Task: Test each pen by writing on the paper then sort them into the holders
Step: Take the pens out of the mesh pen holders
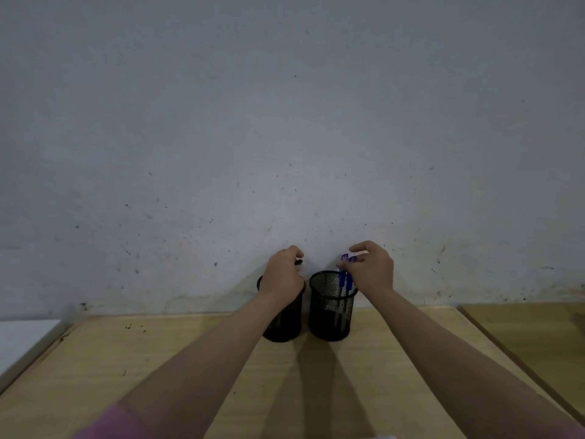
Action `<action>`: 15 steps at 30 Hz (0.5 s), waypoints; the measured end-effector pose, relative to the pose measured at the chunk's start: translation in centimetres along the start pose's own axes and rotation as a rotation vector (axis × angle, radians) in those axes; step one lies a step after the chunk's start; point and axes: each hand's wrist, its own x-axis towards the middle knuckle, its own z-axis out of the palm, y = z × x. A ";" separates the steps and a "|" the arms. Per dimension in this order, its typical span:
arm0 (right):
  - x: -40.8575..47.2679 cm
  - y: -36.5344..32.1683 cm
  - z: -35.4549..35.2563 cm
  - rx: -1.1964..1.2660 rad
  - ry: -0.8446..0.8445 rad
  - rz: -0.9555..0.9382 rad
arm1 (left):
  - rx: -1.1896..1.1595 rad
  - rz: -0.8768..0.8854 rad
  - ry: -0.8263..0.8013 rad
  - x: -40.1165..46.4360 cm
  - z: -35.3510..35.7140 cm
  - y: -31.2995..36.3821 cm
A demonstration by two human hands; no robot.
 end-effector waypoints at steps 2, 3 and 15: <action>-0.2 -0.6 -0.8 0.055 0.003 0.003 | -0.031 0.018 0.055 -0.2 -0.6 -0.2; -0.4 -0.9 -1.3 0.078 0.012 -0.006 | -0.046 0.024 0.089 -0.2 -1.0 -0.4; -5.9 -8.5 -6.1 0.764 0.130 0.005 | -0.443 -0.025 0.601 -1.6 -8.6 3.5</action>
